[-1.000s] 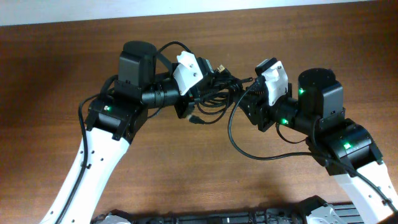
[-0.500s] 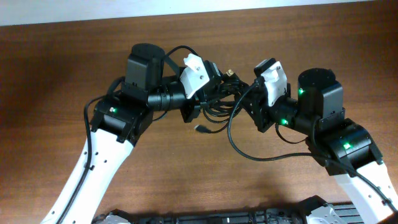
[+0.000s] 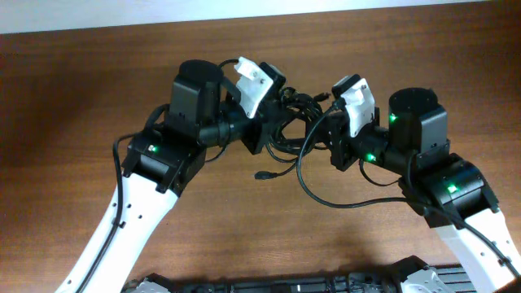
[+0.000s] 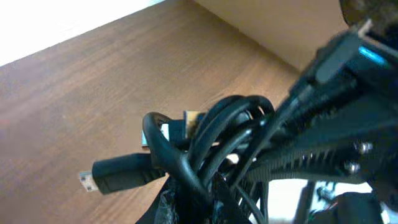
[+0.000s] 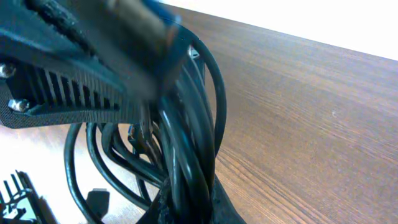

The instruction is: Untangle cables

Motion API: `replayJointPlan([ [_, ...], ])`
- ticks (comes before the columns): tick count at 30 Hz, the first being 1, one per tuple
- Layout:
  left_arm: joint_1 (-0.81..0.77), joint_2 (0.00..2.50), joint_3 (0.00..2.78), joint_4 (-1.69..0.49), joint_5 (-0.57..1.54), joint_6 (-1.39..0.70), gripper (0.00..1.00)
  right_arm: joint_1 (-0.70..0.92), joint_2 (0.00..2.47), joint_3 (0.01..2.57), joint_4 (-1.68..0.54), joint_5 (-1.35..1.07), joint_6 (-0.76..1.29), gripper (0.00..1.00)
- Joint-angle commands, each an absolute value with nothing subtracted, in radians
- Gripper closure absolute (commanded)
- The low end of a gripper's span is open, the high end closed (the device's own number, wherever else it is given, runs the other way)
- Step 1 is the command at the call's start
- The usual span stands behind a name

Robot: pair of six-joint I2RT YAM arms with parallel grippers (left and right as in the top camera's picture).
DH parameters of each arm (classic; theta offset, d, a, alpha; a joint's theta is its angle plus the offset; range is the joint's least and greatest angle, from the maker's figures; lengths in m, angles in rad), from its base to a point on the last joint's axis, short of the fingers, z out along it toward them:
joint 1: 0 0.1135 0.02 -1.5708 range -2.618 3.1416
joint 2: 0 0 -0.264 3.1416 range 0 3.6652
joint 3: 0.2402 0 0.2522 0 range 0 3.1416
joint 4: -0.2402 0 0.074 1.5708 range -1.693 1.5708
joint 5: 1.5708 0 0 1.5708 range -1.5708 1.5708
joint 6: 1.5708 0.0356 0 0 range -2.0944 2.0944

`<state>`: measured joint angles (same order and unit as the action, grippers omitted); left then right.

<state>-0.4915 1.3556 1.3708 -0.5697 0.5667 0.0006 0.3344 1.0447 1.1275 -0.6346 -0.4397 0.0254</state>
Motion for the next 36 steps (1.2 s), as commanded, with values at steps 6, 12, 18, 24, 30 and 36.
replayJointPlan([
  [6, -0.365, 1.340, 1.382, -0.525, 0.392, -0.411, 1.00, 0.327, 1.027, 1.143, -0.647, -0.437, 0.034, 0.96],
  [12, -0.352, 1.340, 1.382, -0.528, 0.396, -0.479, 1.00, 0.327, 1.027, 1.143, -0.643, -0.437, 0.034, 0.96],
  [18, -0.352, 1.340, 1.382, -0.538, 0.396, -0.477, 1.00, 0.327, 1.027, 1.143, -0.643, -0.437, 0.034, 0.87],
  [24, -0.353, 1.340, 1.382, -0.546, 0.433, -0.302, 1.00, 0.327, 1.027, 1.143, -0.639, -0.437, 0.034, 0.46],
  [30, -0.353, 1.340, 1.382, -0.546, 0.569, -0.154, 1.00, 0.327, 1.027, 1.143, -0.633, -0.438, 0.034, 0.46],
  [36, -0.358, 1.340, 1.382, -0.545, 0.696, -0.051, 1.00, 0.327, 1.027, 1.143, -0.627, -0.466, 0.034, 0.48],
])
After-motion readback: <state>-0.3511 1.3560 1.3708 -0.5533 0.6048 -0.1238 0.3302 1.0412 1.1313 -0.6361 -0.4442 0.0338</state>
